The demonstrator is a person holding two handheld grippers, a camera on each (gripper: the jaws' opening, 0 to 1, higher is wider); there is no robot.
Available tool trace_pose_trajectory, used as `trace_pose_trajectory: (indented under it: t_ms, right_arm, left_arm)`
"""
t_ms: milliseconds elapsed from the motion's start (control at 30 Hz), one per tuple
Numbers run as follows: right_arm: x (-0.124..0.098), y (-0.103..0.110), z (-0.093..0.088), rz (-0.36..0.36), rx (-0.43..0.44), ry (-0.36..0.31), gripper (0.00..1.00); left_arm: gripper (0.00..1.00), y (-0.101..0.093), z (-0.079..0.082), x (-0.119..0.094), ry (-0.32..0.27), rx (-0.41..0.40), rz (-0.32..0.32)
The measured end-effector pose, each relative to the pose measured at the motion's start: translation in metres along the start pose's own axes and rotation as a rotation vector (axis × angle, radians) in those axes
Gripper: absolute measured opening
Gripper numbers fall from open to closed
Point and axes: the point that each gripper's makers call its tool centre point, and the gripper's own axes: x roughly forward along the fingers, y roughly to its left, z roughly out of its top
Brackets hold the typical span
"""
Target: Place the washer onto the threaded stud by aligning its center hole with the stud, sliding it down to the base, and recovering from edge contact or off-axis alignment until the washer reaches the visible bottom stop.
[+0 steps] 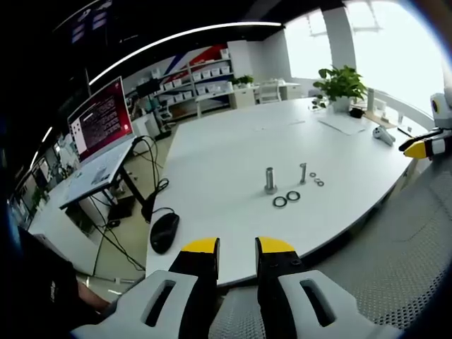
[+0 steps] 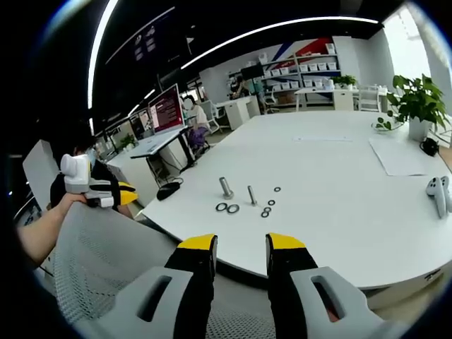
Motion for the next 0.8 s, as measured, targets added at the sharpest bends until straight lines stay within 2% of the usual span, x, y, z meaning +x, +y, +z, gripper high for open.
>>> trace_pose_trajectory:
  t_ms: [800]
  right_arm:
    - [-0.0019, -0.0003, 0.0015, -0.006, 0.011, -0.013, 0.31]
  left_arm:
    - [0.18, -0.0014, 0.0007, 0.0012, -0.004, 0.001, -0.001]
